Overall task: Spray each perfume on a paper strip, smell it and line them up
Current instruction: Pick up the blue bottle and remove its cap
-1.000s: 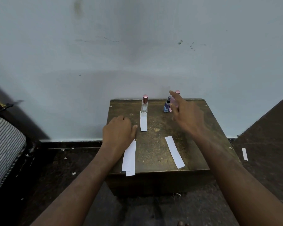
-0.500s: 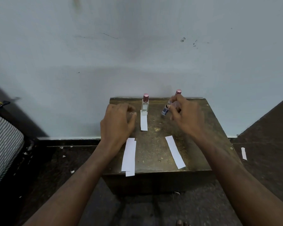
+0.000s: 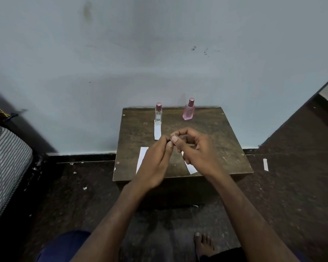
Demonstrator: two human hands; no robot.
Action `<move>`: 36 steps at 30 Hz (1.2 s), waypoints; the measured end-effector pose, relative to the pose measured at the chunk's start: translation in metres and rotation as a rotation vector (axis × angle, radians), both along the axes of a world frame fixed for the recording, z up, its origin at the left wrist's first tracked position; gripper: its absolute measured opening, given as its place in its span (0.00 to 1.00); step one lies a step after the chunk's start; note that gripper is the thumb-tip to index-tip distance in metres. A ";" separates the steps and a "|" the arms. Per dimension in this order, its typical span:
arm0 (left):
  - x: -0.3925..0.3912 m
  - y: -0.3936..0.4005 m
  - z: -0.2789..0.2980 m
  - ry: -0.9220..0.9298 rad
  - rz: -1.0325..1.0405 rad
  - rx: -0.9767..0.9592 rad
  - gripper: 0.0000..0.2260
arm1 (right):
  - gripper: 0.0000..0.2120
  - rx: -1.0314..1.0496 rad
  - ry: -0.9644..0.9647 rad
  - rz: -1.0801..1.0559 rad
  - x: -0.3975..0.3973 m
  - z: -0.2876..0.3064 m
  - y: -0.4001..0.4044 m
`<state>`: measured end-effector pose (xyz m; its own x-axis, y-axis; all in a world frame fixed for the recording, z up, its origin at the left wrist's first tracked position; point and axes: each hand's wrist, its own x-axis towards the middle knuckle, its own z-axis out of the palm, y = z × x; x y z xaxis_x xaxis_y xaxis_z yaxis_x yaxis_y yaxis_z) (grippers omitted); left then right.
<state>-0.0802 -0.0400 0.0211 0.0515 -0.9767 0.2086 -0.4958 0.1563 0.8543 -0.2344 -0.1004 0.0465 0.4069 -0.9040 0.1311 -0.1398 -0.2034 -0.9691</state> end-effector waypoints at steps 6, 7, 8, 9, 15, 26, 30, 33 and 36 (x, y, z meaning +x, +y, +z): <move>-0.012 0.002 -0.016 0.204 0.054 -0.017 0.16 | 0.05 0.049 -0.084 0.004 -0.001 -0.012 0.003; -0.013 -0.003 -0.014 0.221 0.047 -0.025 0.16 | 0.06 0.079 -0.134 0.002 -0.001 -0.011 -0.001; -0.014 -0.007 -0.012 0.233 0.037 -0.040 0.17 | 0.07 0.100 -0.179 -0.002 -0.001 -0.010 -0.003; -0.016 -0.010 -0.010 0.248 0.027 -0.052 0.17 | 0.07 0.105 -0.201 -0.012 0.000 -0.010 -0.006; -0.020 -0.018 -0.019 0.232 0.043 -0.038 0.16 | 0.06 0.082 -0.263 -0.048 -0.003 -0.014 -0.008; -0.012 -0.026 -0.031 0.265 0.035 0.126 0.12 | 0.14 -0.118 0.490 -0.433 -0.073 -0.027 -0.052; -0.016 -0.028 -0.030 0.235 0.118 0.096 0.10 | 0.13 -0.224 0.695 -0.404 -0.090 -0.034 -0.061; -0.016 -0.031 -0.033 0.213 0.133 0.086 0.10 | 0.14 -0.264 0.801 -0.362 -0.097 -0.042 -0.068; -0.017 -0.033 -0.033 0.217 0.096 0.081 0.10 | 0.11 -0.266 0.853 -0.332 -0.100 -0.044 -0.070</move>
